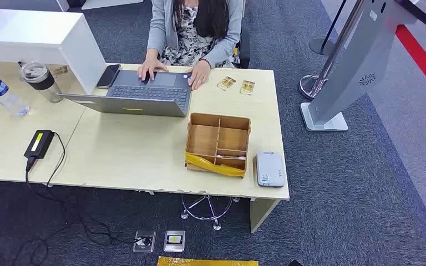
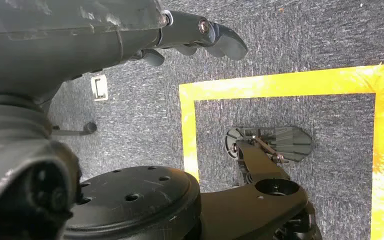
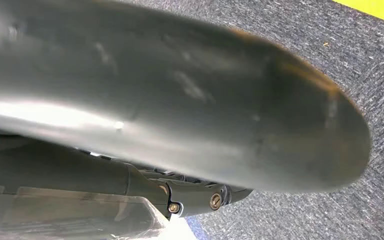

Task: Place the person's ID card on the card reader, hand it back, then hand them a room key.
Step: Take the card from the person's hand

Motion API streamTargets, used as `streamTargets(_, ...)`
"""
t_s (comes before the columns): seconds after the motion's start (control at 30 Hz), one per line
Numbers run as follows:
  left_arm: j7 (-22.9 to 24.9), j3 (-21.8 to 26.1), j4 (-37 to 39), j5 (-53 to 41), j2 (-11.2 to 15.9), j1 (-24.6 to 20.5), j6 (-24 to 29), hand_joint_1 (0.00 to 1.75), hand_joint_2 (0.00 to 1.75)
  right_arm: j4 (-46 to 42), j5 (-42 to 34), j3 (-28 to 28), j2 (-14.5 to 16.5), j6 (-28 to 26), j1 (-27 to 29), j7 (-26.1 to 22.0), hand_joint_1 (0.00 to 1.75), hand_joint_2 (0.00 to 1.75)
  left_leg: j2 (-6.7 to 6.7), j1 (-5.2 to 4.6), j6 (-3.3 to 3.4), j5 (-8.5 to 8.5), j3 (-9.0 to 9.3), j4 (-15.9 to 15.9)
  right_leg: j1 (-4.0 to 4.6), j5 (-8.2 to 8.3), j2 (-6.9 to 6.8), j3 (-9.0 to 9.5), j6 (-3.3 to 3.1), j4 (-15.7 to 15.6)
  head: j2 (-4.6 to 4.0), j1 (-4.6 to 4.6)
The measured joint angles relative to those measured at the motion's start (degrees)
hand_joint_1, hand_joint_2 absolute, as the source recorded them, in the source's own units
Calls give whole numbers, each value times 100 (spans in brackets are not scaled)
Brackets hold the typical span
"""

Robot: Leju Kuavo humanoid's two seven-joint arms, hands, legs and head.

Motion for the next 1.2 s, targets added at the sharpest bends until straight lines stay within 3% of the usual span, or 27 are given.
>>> streamTargets(0.17, 0, 0, 0, -20, -3, 0, -4, 0, 0, 0, -12, 0, 0, 5, 0, 18, 0, 0, 0, 0, 0, 0, 0, 0, 0, 0, 0, 0, 0, 0, 0, 0)
streamTargets(0.3, 1, 0, 0, -20, -8, 0, -5, 0, 0, 0, -28, 0, -1, 17, 0, 127, 0, 175, 0, 0, 0, 0, 0, 0, 0, 0, 0, 0, 0, 0, 0, 0)
streamTargets(0.6, 20, 1, 0, -11, -11, 0, 17, 0, 0, 0, -140, -3, -16, 10, -4, 354, 0, 175, 0, 0, 0, 0, 0, 0, 0, 0, 0, 0, 0, 0, 0, -1)
streamTargets(0.87, 20, 0, 0, -38, -11, 0, 6, 0, 0, 0, -1011, -376, -250, -265, -19, 339, 0, 175, 0, -1, 0, 0, 0, 1, -2, 0, -1, 1, 1, 0, 0, 0)
streamTargets(1.2, 106, -2, 0, -178, -7, 0, -226, 0, 0, -135, -2608, -1508, -683, -938, -51, -473, 0, 175, -1, -2, 0, 0, 1, 2, -2, 1, -4, 1, 1, -1, 0, 0)
